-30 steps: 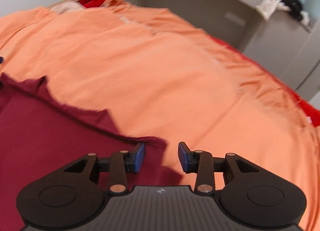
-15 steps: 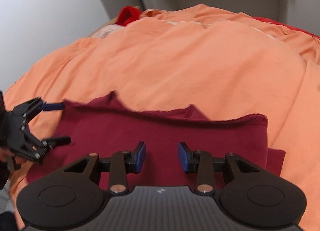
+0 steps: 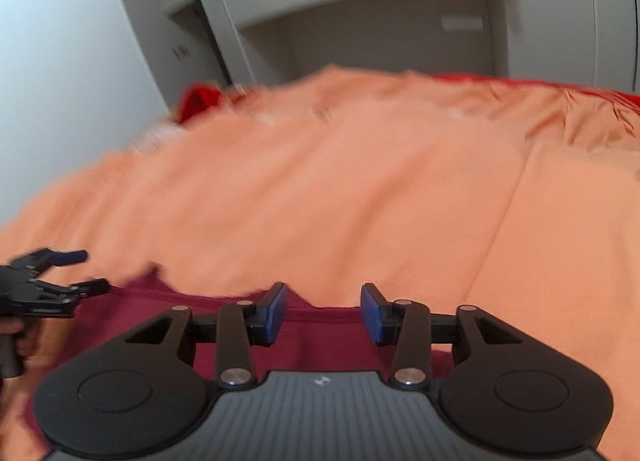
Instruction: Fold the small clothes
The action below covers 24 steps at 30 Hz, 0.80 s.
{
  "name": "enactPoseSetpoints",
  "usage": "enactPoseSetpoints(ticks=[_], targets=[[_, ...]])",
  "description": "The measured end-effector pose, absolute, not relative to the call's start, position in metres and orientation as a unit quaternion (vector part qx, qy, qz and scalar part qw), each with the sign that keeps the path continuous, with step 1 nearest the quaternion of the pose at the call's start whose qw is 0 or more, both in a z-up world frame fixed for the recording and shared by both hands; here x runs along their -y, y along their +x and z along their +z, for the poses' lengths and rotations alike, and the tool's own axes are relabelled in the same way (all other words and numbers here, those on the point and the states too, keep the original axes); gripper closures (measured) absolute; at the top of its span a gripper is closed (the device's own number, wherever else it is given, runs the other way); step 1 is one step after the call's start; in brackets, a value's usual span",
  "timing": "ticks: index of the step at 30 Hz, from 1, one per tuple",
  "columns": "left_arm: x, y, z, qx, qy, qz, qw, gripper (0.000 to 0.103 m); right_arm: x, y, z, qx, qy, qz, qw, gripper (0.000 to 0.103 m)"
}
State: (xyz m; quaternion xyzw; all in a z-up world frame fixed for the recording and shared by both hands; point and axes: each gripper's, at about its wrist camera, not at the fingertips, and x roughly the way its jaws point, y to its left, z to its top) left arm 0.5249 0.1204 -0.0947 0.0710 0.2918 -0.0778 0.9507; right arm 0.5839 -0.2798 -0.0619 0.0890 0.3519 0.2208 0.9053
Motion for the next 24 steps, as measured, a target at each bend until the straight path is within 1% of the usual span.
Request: enactPoseSetpoints(ticks=[1,2,4,6,9,12,14,16,18,20,21,22,23,24], targets=[[-0.126,0.507,-0.084,-0.284,0.068,-0.082,0.953,0.001,0.288,0.568,-0.053,-0.351,0.09,0.234,0.902,0.042],[-0.132,0.49,-0.076,-0.284,0.065,-0.087,0.953,0.001,0.295,0.548,-0.047,-0.354,0.087,0.244,0.899,0.04],[-0.139,0.455,-0.073,-0.296,0.05,-0.1,0.948,0.001,0.306,0.509,-0.043,-0.358,0.08,0.257,0.894,0.038],[-0.14,0.42,-0.082,-0.305,0.034,-0.107,0.946,0.001,0.314,0.474,-0.049,-0.366,0.082,0.255,0.891,0.038],[-0.134,0.374,-0.098,-0.316,0.004,-0.104,0.943,0.001,0.327,0.436,-0.064,-0.37,0.111,0.242,0.89,0.038],[-0.133,0.345,-0.117,-0.316,-0.052,-0.105,0.941,0.001,0.339,0.414,-0.081,-0.358,0.151,0.22,0.895,0.038],[-0.131,0.334,-0.127,-0.321,-0.079,-0.106,0.938,0.005,0.345,0.406,-0.091,-0.348,0.18,0.198,0.899,0.038],[-0.127,0.33,-0.134,-0.328,-0.084,-0.11,0.934,0.011,0.35,0.4,-0.1,-0.338,0.209,0.188,0.898,0.038],[-0.12,0.326,-0.132,-0.32,-0.089,-0.126,0.935,0.013,0.351,0.397,-0.105,-0.341,0.232,0.195,0.89,0.038],[-0.115,0.324,-0.132,-0.306,-0.096,-0.138,0.937,0.013,0.349,0.398,-0.106,-0.348,0.23,0.197,0.887,0.038],[-0.115,0.326,-0.133,-0.305,-0.103,-0.132,0.938,0.018,0.35,0.398,-0.106,-0.344,0.233,0.192,0.889,0.038],[-0.117,0.329,-0.137,-0.308,-0.115,-0.128,0.936,0.025,0.35,0.399,-0.106,-0.34,0.242,0.185,0.89,0.038],[-0.12,0.333,-0.14,-0.312,-0.134,-0.131,0.932,0.029,0.352,0.399,-0.107,-0.339,0.254,0.182,0.887,0.038],[-0.122,0.338,-0.144,-0.317,-0.154,-0.138,0.926,0.036,0.353,0.399,-0.108,-0.337,0.264,0.185,0.884,0.038]])
